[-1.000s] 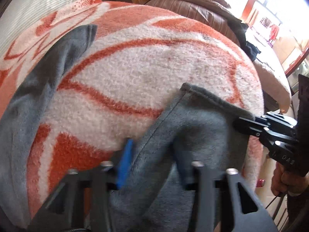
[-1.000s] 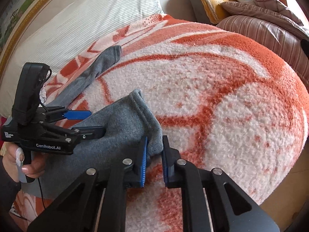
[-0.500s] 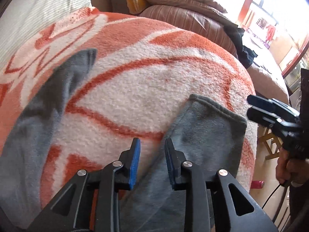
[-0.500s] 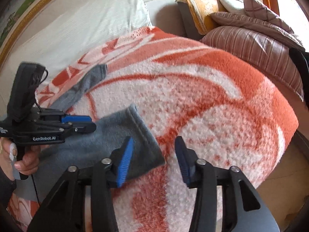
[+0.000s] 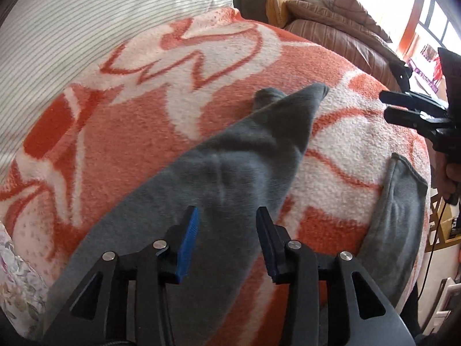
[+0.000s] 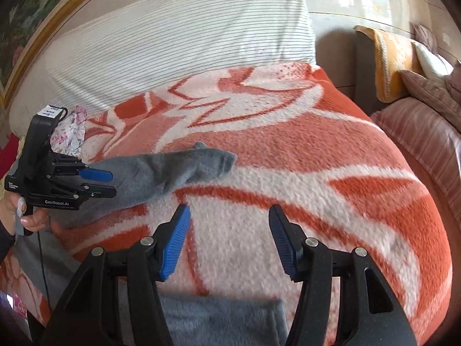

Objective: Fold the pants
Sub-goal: 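Lift both cuffs and carry them over the legs toward the waistband, then open both grippers to release the cuffs onto the waistband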

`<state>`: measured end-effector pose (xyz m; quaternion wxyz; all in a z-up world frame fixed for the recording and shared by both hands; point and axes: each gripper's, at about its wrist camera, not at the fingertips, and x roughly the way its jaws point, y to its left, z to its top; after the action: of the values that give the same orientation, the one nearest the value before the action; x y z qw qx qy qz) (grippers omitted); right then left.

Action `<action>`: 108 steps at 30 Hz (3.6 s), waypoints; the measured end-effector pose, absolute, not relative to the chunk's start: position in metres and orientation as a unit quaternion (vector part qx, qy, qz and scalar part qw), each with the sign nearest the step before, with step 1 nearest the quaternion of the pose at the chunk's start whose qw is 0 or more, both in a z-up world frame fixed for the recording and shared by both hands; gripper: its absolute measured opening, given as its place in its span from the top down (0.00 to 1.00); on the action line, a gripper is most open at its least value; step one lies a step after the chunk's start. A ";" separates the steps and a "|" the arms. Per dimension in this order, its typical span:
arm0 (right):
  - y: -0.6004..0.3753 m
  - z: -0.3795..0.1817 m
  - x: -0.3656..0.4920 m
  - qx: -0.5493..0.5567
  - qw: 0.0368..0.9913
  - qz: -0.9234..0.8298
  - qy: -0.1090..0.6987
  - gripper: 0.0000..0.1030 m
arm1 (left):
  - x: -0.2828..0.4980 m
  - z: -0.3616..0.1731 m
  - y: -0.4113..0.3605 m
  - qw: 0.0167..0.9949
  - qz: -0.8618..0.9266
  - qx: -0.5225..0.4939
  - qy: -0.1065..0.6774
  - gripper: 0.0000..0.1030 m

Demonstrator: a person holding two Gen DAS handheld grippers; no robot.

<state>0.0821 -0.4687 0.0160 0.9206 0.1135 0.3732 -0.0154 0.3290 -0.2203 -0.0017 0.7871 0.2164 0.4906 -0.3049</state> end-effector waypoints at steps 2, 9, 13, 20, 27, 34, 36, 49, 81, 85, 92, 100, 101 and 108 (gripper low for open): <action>-0.464 0.016 0.105 0.080 0.918 0.001 0.388 0.43 | 0.342 -0.001 -0.202 0.782 -0.308 0.231 0.490 0.52; -0.452 0.011 0.170 -0.018 0.896 0.060 0.439 0.41 | 0.389 -0.023 -0.156 0.762 -0.285 0.286 0.505 0.47; -0.445 -0.002 0.191 -0.044 0.876 0.082 0.473 0.41 | 0.413 -0.036 -0.137 0.759 -0.267 0.283 0.522 0.40; -0.433 -0.016 0.195 -0.069 0.863 0.088 0.492 0.95 | 0.414 -0.049 -0.126 0.755 -0.272 0.254 0.540 0.53; -0.428 0.000 0.161 -0.095 0.884 0.057 0.454 0.96 | 0.346 -0.023 -0.131 0.753 -0.295 0.280 0.517 0.93; -0.432 0.023 0.121 -0.087 0.903 0.023 0.421 0.96 | 0.247 0.019 -0.130 0.771 -0.318 0.272 0.480 0.93; -0.429 0.029 0.111 -0.090 0.905 0.021 0.416 0.96 | 0.226 0.029 -0.129 0.779 -0.316 0.261 0.474 0.94; -0.407 0.028 0.017 -0.107 0.906 0.013 0.410 0.96 | 0.127 0.046 -0.141 0.805 -0.328 0.261 0.420 0.91; -0.440 0.046 -0.012 -0.024 0.921 -0.017 0.388 0.96 | 0.086 0.036 -0.162 0.803 -0.323 0.258 0.430 0.97; -0.438 0.037 -0.036 -0.003 0.917 0.002 0.399 0.96 | 0.062 0.017 -0.160 0.798 -0.324 0.247 0.444 0.97; -0.423 -0.014 -0.082 0.010 0.893 0.006 0.449 0.96 | 0.037 -0.019 -0.161 0.783 -0.322 0.254 0.468 0.95; -0.428 -0.036 -0.093 0.082 0.874 -0.028 0.477 0.72 | 0.044 -0.051 -0.151 0.781 -0.310 0.206 0.502 0.76; -0.425 -0.029 -0.096 0.079 0.878 -0.031 0.471 0.61 | 0.043 -0.045 -0.145 0.786 -0.309 0.190 0.501 0.62; -0.377 0.010 -0.103 0.065 0.906 -0.007 0.419 0.34 | 0.032 -0.016 -0.089 0.823 -0.274 0.122 0.483 0.53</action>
<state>-0.1031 -0.3767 0.0103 0.9057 0.0647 0.4188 -0.0070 0.0316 -0.0890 -0.0163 0.8227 0.1216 0.4828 -0.2744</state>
